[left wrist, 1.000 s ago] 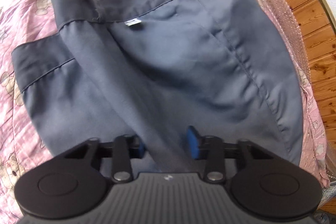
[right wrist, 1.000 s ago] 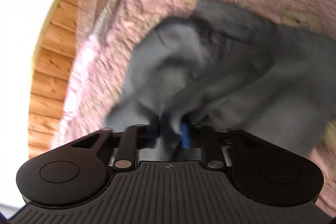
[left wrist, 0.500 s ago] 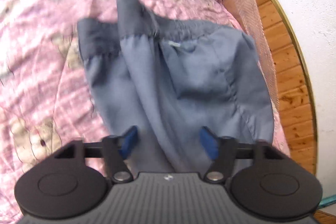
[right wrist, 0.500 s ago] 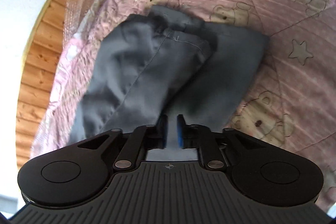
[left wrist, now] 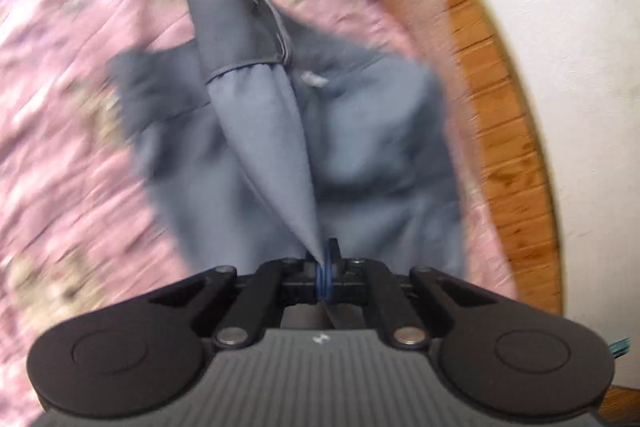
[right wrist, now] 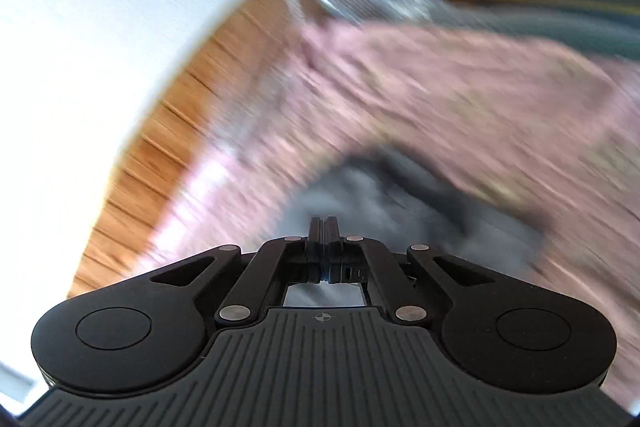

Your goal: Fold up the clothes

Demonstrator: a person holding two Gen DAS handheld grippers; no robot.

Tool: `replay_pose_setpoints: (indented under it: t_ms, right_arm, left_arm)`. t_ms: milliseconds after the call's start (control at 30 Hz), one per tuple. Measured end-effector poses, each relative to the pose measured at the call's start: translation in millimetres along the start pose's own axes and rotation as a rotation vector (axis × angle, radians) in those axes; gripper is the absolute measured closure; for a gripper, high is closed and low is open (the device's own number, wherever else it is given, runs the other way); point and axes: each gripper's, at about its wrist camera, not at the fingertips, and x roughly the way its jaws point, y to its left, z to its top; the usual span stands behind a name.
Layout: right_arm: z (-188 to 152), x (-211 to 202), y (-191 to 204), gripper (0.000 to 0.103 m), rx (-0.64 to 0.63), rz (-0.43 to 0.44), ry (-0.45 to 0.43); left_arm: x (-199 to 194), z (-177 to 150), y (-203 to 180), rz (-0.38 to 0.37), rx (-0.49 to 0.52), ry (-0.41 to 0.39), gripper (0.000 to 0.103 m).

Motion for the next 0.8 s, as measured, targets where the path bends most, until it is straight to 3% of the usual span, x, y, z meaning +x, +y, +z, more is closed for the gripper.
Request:
replay_pose_setpoints:
  t_ms: [33,67,133,167,200,233,333,433,500,533,567,600,633,733,800]
  right_arm:
    - [-6.5,6.0,-15.6,0.101,0.052,-0.006,0.039]
    - [-13.0,12.0,-31.2,0.096,0.103,-0.012,0.078]
    - [-22.1,16.9,-50.2,0.089,0.221,0.028,0.093]
    - [-24.4,18.4,-52.8,0.082,0.25,0.049,0.088]
    - [-25.4,19.9,-51.2,0.061,0.254,0.064,0.082]
    - [-25.4,23.5,-48.9,0.047,0.25,0.077,0.08]
    - [-21.6,41.4,-41.9,0.047,0.234,0.084,0.079]
    - [-14.9,61.1,-36.2,0.047,0.231,0.059,0.07]
    - [-9.1,80.3,-33.7,0.051,0.224,-0.018,0.101]
    - [-4.7,86.4,-31.4,0.081,0.221,-0.042,0.109]
    - [0.8,89.0,-27.7,0.097,0.218,-0.052,0.107]
    - [6.4,91.6,-24.1,0.101,0.214,-0.061,0.105]
    - [14.1,87.0,-18.1,0.103,0.196,-0.051,0.076]
    - [33.1,25.9,2.8,0.103,0.128,0.032,-0.108]
    - [29.5,1.9,-5.0,0.103,0.116,0.017,-0.129]
  left_arm:
    - [4.5,-3.3,3.8,0.022,-0.007,0.016,0.096]
    - [7.2,-5.1,4.7,0.043,-0.015,0.018,0.093]
    - [7.6,-4.2,-2.6,0.072,-0.019,-0.007,0.066]
    - [8.1,-2.8,-7.7,0.081,-0.015,-0.02,0.058]
    - [8.0,-0.8,-13.9,0.092,-0.005,-0.034,0.046]
    - [7.9,1.0,-19.9,0.101,0.005,-0.045,0.042]
    - [13.2,5.0,-31.9,0.114,-0.002,-0.055,0.035]
    - [21.2,4.2,-39.3,0.142,-0.006,-0.051,0.035]
    - [28.1,5.5,-47.1,0.182,0.034,-0.04,0.039]
    - [31.7,6.7,-51.5,0.204,0.059,-0.035,0.049]
    - [35.3,7.8,-55.9,0.226,0.084,-0.03,0.057]
    - [37.2,9.6,-60.8,0.238,0.113,-0.026,0.079]
    - [35.9,12.0,-65.6,0.236,0.144,-0.026,0.088]
    - [21.2,14.7,-73.0,0.17,0.214,-0.037,0.097]
    - [10.1,13.1,-72.1,0.114,0.241,-0.037,0.097]
